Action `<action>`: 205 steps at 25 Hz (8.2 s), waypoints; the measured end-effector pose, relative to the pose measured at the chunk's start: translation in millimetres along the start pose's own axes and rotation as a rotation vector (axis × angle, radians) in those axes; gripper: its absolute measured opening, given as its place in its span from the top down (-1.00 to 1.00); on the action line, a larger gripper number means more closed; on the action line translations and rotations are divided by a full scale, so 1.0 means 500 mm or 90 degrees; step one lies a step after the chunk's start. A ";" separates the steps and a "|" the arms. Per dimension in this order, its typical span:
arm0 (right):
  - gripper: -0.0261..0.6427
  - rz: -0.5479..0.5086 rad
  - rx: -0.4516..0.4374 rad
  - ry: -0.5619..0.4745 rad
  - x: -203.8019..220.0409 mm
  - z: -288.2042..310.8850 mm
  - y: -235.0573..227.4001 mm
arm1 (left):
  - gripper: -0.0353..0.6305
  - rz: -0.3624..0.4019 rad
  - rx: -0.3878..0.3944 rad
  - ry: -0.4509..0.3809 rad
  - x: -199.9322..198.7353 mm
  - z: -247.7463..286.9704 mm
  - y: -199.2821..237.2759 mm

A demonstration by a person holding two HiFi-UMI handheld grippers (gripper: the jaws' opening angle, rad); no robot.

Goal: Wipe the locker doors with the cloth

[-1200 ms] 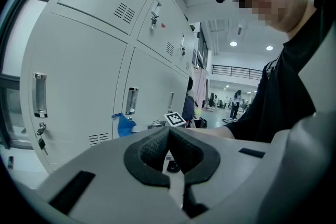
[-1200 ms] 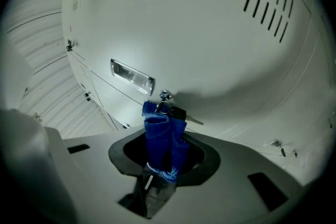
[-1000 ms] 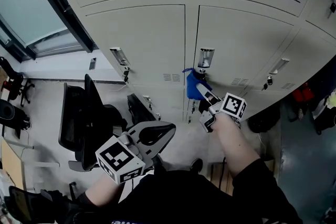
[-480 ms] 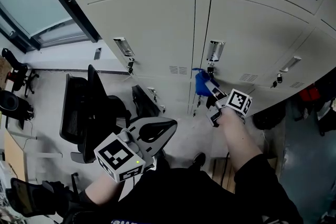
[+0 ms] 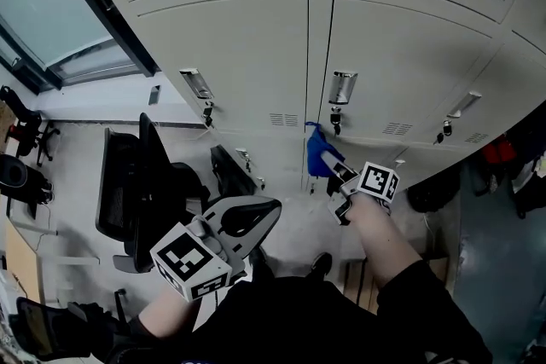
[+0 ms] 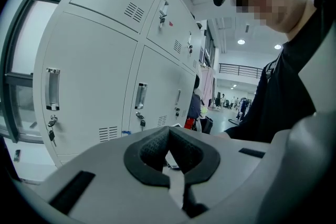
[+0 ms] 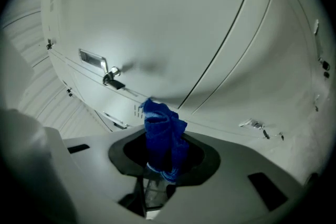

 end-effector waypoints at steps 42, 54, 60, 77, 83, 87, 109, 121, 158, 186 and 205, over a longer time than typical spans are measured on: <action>0.61 -0.191 -0.260 -0.071 -0.196 -0.144 0.491 | 0.87 0.028 0.042 -0.056 -0.087 0.053 -0.084; 0.61 -0.133 -0.190 -0.046 -0.174 -0.104 0.288 | 0.87 0.026 0.056 -0.038 -0.077 0.078 -0.082; 0.61 -0.111 -0.112 -0.043 -0.173 -0.090 0.154 | 0.87 0.028 0.047 -0.029 -0.074 0.079 -0.068; 0.61 -0.044 -0.102 -0.020 -0.114 -0.113 0.111 | 0.87 0.032 0.045 -0.025 -0.072 0.075 -0.071; 0.61 -0.117 -0.212 0.003 -0.109 -0.167 0.345 | 0.87 0.048 0.061 -0.051 -0.097 0.080 -0.090; 0.61 -0.188 -0.262 -0.030 -0.164 -0.210 0.490 | 0.87 0.058 0.080 -0.066 -0.113 0.089 -0.111; 0.61 -0.172 -0.280 -0.112 -0.266 -0.248 0.503 | 0.87 0.061 0.097 -0.063 -0.126 0.097 -0.147; 0.61 -0.076 -0.171 -0.104 -0.260 -0.206 0.197 | 0.87 0.043 0.092 -0.031 -0.108 0.142 -0.148; 0.62 -0.285 -0.324 -0.205 -0.287 -0.355 0.694 | 0.87 0.085 0.223 -0.080 -0.140 0.192 -0.119; 0.61 0.021 -0.118 -0.169 -0.308 -0.280 0.089 | 0.87 0.073 0.174 -0.038 -0.156 0.296 -0.092; 0.61 -0.017 -0.190 -0.075 -0.261 -0.301 0.246 | 0.87 0.049 0.176 -0.053 -0.152 0.332 -0.086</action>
Point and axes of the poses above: the fingertips, and each gripper's own axes: z forward along the fingers, y to its left, x out of its underside, the point moved 1 cm from there along -z, backward along the fingers, and after that the axes turned 15 degrees about z, right-handed, at the moved point
